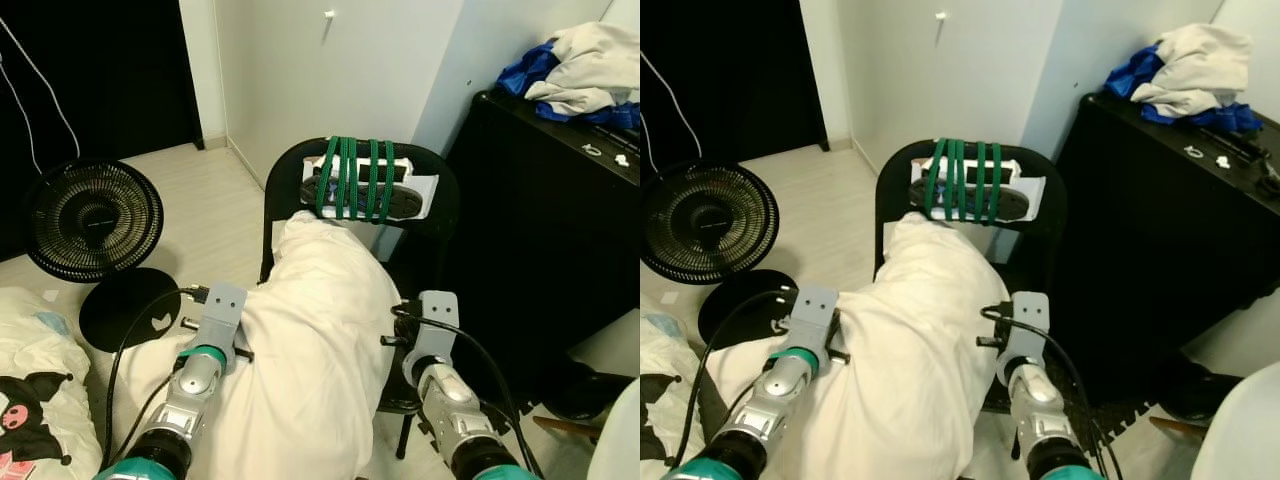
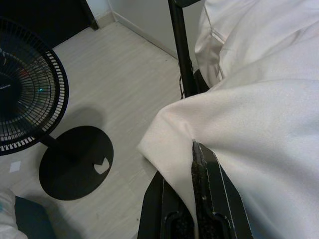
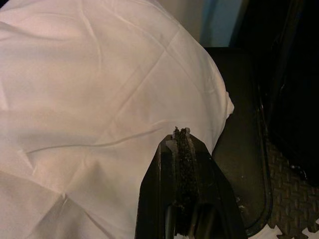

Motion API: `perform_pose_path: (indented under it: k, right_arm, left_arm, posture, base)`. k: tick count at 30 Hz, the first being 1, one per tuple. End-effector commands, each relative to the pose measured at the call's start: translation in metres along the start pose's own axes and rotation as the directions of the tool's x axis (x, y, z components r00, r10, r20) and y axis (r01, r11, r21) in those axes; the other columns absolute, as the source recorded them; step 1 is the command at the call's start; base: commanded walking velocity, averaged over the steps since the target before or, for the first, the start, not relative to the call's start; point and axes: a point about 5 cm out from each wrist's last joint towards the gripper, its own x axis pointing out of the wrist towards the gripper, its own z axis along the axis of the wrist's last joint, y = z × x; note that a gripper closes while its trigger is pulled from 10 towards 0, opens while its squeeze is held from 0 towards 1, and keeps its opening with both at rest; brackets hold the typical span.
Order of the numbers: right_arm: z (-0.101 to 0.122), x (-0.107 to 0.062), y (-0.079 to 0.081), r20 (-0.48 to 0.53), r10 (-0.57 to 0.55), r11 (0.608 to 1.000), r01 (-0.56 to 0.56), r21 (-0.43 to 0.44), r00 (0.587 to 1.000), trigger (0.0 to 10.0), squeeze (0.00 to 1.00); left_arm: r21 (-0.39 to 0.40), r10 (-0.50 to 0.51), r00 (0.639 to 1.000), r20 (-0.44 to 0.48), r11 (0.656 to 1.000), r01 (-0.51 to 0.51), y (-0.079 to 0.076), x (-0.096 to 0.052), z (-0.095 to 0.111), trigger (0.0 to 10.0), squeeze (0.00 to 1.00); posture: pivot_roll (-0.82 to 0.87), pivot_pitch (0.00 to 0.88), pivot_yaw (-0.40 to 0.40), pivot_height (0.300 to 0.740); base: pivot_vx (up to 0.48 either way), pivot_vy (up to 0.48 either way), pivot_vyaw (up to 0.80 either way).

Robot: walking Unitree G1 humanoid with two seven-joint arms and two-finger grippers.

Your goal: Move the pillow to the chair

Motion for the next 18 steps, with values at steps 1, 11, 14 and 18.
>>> perform_pose_path:
  k: [1,11,14,18]
  right_arm:
    - [-0.0051,-0.0030,-0.0025,-0.004,-0.015,1.000,0.015,0.013,1.000,10.0,0.00]
    - [-0.0055,-0.0031,-0.0035,-0.004,-0.017,1.000,0.017,0.012,1.000,10.0,0.00]
    - [-0.0058,-0.0032,-0.0032,-0.003,-0.015,1.000,0.015,0.011,1.000,10.0,0.00]
    - [-0.0060,-0.0035,-0.0030,-0.001,-0.015,1.000,0.015,0.012,1.000,10.0,0.00]
  left_arm:
    - [-0.012,-0.004,1.000,0.020,1.000,0.005,-0.0025,0.0005,0.0022,10.0,0.00]
    - [-0.014,-0.009,1.000,0.022,1.000,0.010,-0.0044,-0.0002,0.0010,10.0,0.00]
    - [-0.014,-0.010,1.000,0.025,1.000,0.010,-0.0045,-0.0004,0.0008,10.0,0.00]
    - [-0.014,-0.010,1.000,0.027,1.000,0.010,-0.0044,-0.0004,0.0010,10.0,0.00]
  posture:
    - [0.04,0.013,-0.006,0.706]
    - [0.04,0.008,-0.009,0.666]
    - [0.04,0.009,-0.010,0.652]
    - [0.04,0.010,-0.009,0.637]
  base:
    - [0.000,0.000,0.00]
    - [0.000,0.000,0.00]
    - [0.000,0.000,0.00]
    - [0.000,0.000,0.00]
